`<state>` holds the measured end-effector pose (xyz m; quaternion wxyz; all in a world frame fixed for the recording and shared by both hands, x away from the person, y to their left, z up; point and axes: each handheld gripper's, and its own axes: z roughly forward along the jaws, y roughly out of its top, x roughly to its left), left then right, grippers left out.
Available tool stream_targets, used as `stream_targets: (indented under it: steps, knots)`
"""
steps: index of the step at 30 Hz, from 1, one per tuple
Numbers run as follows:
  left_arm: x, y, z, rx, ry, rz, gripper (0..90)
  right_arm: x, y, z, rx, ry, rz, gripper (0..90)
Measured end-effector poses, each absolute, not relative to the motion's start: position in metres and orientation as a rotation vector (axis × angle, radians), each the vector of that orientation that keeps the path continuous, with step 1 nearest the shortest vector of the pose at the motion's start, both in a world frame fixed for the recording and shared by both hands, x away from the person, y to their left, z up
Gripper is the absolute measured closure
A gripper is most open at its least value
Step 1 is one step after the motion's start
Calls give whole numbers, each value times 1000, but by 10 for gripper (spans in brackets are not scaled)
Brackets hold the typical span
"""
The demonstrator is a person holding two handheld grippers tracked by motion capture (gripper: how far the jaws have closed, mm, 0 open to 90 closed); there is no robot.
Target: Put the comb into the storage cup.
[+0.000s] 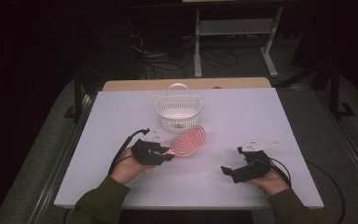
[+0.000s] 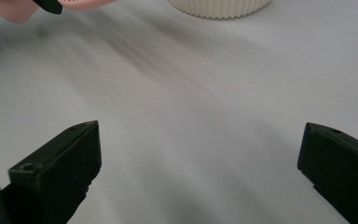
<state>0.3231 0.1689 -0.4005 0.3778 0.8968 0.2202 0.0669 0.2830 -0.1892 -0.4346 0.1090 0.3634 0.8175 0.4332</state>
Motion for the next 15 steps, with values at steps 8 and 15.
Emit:
stream_targets:
  steps: [8,15]
  knots:
    - [315,190,-401,2240,614,207,702,284,-188,-435,1067,2407,1277,0]
    - [314,198,-402,2179,653,210,702,284,-186,-435,1083,2401,1296,0]
